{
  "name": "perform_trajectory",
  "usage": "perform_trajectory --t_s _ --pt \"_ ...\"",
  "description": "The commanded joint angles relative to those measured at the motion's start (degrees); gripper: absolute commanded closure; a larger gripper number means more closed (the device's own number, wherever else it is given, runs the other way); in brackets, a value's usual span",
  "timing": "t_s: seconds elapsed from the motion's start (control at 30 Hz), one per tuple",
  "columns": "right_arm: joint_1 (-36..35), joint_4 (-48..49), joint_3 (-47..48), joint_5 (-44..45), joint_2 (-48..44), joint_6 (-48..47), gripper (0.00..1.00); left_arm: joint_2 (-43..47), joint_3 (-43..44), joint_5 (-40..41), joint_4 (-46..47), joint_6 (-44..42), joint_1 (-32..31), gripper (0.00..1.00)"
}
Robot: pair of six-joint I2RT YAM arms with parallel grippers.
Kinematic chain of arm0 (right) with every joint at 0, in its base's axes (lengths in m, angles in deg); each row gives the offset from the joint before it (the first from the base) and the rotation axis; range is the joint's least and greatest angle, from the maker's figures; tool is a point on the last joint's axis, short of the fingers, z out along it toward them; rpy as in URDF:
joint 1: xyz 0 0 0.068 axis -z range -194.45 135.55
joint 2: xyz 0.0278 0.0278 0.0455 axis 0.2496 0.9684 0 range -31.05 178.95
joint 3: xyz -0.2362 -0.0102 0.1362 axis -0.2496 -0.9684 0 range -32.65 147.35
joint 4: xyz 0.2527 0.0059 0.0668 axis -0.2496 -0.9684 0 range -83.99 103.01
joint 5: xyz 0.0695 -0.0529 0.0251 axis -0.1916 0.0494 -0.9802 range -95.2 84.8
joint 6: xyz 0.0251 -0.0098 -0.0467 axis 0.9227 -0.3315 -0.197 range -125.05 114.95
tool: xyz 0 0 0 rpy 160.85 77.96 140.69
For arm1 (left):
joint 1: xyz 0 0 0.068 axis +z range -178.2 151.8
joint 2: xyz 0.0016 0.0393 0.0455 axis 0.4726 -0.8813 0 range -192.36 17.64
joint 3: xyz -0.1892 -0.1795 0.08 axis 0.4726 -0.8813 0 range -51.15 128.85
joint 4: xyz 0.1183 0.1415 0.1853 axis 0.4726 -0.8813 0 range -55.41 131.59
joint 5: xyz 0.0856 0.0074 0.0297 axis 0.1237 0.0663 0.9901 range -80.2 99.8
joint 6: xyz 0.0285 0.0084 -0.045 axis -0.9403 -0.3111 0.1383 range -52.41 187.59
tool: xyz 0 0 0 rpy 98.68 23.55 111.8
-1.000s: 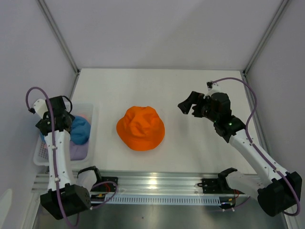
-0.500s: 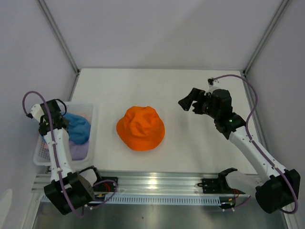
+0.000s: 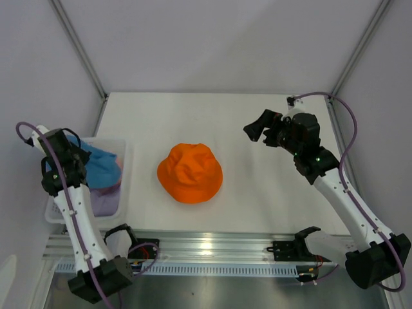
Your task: Stack the hats
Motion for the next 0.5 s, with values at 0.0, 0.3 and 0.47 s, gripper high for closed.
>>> perform_trajectory --t_s 0.0,0.3,0.47 --pt "0.2 -0.4 3.8 1.7 -0.6 -1.7 0.00 4.3 11.0 -7.6 -3.6 -1.5 -5.5 0.99" --pt "0.5 1.5 4.9 1.2 1.0 -2.1 0.00 7.2 20.0 -28.2 -4.3 5.3 -20.9 0.99" --pt "0.7 2.4 3.8 1.8 1.2 -2.8 0.00 3.7 22.1 -31.8 -0.2 8.7 -35.5 0.99"
